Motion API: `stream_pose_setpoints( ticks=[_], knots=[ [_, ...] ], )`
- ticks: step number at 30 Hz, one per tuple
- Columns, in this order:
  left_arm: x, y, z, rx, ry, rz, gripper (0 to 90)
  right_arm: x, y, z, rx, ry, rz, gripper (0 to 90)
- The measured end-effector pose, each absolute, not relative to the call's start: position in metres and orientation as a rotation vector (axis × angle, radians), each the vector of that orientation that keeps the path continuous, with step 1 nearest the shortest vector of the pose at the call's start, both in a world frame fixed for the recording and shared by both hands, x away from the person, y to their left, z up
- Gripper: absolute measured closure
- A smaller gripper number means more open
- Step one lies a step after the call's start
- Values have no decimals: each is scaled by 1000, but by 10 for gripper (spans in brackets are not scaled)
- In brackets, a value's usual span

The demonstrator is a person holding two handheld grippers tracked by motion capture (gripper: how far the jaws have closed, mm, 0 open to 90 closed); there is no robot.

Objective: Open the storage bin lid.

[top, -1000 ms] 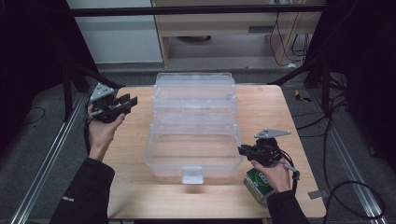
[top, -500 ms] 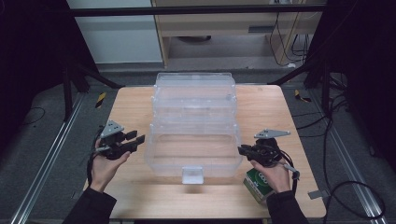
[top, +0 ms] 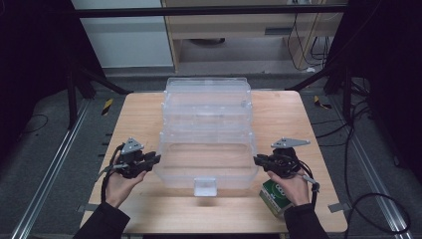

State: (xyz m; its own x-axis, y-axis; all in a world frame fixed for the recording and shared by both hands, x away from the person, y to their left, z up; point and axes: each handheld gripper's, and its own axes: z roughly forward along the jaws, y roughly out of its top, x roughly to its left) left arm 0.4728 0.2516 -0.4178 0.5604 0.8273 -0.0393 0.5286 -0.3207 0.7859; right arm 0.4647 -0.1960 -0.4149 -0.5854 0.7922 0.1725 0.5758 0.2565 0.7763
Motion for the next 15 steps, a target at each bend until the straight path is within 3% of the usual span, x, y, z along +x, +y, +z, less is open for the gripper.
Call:
stream_pose_setpoints(
  ticks=[15],
  knots=[
    [468, 251, -418, 1987, 1095, 497, 719, 465, -195, -414, 1275, 2283, 1224, 776]
  ],
)
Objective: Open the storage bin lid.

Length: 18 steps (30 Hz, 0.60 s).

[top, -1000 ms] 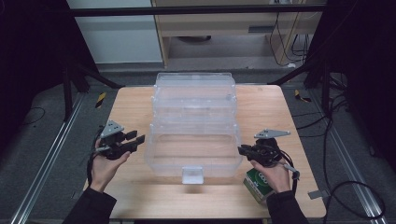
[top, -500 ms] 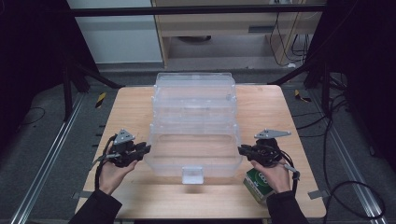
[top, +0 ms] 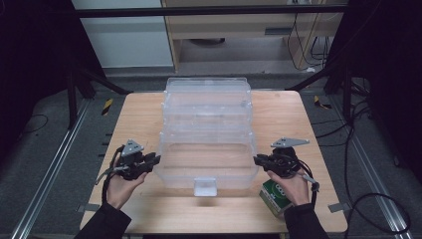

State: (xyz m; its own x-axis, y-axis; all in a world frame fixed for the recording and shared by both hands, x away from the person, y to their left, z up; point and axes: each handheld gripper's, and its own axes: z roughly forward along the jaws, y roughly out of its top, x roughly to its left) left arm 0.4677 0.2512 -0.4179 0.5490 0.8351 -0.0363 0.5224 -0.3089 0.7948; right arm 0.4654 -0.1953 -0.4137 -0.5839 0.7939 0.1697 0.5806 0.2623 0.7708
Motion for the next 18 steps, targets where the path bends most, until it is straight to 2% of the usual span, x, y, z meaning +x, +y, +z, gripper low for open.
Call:
stream_pose_setpoints(
  ticks=[3, 7, 12, 14, 15, 18],
  knots=[
    [468, 252, -417, 1980, 1086, 505, 723, 465, -193, -413, 1271, 2281, 1202, 777],
    [468, 255, -415, 1966, 1082, 530, 674, 462, -192, -408, 1239, 2265, 1179, 784],
    [466, 264, -407, 1914, 1095, 580, 613, 457, -200, -397, 1241, 2240, 1196, 701],
    [466, 268, -405, 1899, 1108, 596, 559, 454, -204, -390, 1248, 2241, 1174, 636],
    [466, 271, -404, 1896, 1113, 602, 559, 454, -204, -390, 1248, 2241, 1174, 636],
    [469, 276, -404, 1882, 1131, 637, 512, 450, -207, -383, 1250, 2268, 1099, 557]
  ],
)
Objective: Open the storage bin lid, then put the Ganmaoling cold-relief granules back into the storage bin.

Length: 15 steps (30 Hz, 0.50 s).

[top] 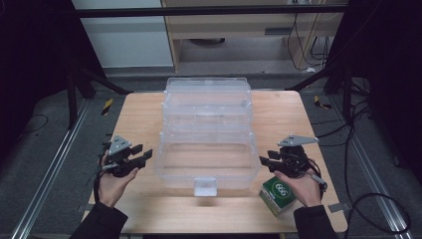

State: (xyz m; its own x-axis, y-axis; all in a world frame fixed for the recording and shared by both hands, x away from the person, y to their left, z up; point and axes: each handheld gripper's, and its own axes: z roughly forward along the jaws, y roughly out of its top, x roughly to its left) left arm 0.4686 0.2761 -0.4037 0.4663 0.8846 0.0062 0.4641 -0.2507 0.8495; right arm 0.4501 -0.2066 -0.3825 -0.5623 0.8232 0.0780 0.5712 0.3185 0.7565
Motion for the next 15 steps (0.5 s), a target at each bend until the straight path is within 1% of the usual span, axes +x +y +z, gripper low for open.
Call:
stream_pose_setpoints(
  ticks=[3, 4, 7, 9, 15],
  knots=[
    [471, 283, -405, 1871, 1157, 645, 483, 445, -209, -373, 1262, 2302, 1034, 486],
    [472, 285, -406, 1866, 1166, 643, 483, 445, -209, -373, 1262, 2302, 1034, 486],
    [474, 290, -406, 1850, 1183, 655, 464, 441, -213, -366, 1281, 2304, 1015, 436],
    [475, 293, -408, 1856, 1199, 666, 438, 438, -216, -361, 1301, 2310, 978, 376],
    [478, 299, -411, 1848, 1226, 678, 403, 431, -218, -361, 1314, 2369, 873, 331]
  ],
)
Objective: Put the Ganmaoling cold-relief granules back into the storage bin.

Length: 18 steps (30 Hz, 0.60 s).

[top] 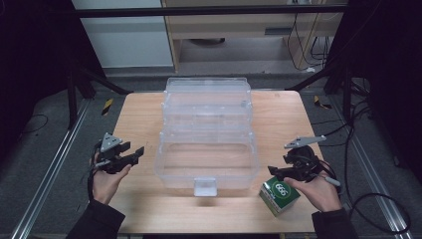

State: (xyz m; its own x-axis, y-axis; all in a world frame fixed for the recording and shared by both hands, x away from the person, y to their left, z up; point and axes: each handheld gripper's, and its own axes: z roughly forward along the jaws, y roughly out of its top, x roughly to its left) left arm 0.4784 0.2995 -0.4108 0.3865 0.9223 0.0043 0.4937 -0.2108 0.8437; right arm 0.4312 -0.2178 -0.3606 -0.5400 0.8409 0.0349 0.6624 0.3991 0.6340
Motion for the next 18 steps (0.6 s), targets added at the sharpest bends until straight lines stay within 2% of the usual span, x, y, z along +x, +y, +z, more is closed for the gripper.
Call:
stream_pose_setpoints(
  ticks=[18],
  knots=[
    [484, 307, -421, 1859, 1281, 673, 389, 427, -217, -367, 1368, 2514, 655, 247]
  ],
)
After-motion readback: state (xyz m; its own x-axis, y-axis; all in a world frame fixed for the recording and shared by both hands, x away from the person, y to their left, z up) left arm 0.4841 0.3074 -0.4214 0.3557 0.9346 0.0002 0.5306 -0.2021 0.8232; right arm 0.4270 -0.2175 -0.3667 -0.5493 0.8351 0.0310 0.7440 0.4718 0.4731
